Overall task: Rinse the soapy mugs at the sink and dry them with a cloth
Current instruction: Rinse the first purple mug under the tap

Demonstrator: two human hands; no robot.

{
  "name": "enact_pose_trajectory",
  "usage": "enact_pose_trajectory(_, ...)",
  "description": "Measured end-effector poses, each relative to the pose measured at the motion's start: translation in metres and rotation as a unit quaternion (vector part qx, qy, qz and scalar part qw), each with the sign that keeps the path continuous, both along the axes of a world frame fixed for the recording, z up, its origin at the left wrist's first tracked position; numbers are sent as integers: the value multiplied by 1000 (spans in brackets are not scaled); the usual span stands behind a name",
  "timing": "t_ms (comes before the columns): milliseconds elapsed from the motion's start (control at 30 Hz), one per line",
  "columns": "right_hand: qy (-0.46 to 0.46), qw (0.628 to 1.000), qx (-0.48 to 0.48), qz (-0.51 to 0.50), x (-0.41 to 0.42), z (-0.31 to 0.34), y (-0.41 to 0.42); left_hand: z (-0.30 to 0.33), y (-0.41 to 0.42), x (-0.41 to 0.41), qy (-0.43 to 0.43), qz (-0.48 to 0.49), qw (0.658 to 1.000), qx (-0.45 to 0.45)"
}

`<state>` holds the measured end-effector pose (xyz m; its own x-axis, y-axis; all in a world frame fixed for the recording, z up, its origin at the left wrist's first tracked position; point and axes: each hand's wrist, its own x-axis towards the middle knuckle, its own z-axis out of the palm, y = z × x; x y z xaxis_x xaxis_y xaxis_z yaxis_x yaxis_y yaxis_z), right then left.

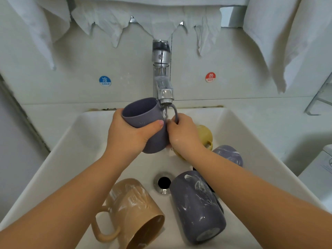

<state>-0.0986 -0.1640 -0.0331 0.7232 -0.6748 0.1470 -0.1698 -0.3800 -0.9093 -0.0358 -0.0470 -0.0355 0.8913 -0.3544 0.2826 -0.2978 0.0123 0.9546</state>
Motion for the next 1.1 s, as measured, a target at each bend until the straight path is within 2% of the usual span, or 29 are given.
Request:
enact_pose_trajectory(133, -5, 998, -60, 26, -5, -1, 4, 0, -2, 6, 41, -14, 999, -21)
enact_pose_trajectory(267, -19, 994, -75, 82, -4, -4, 7, 1, 3, 15, 141, -15, 989, -43)
enact_pose_trajectory(367, -54, 993, -8, 107, -2, -6, 3, 3, 5, 16, 222, -32, 972, -67)
enact_pose_trajectory(467, -67, 984, 122, 114, -2, -5, -2, 4, 4, 13, 279, -69, 954, -83)
enact_pose_trajectory(600, -18, 922, 350, 165, -4, -2, -1, 7, 2, 5, 329, -111, 932, -101)
enact_pose_trajectory(667, -4, 890, 420, 177, -5, -1, 1, 7, 1, 4, 337, -115, 929, -104)
enact_pose_trajectory(833, -45, 861, 479, 164, -7, 3, 6, 4, 1, 5, 331, -104, 930, -124)
enact_pose_trajectory(1033, -100, 863, 472, 152, -8, 3, 15, 0, -1, 7, 314, -108, 932, -142)
enact_pose_trajectory(1100, -106, 874, 453, 140, -7, 2, 16, 0, -1, 7, 313, -113, 931, -150)
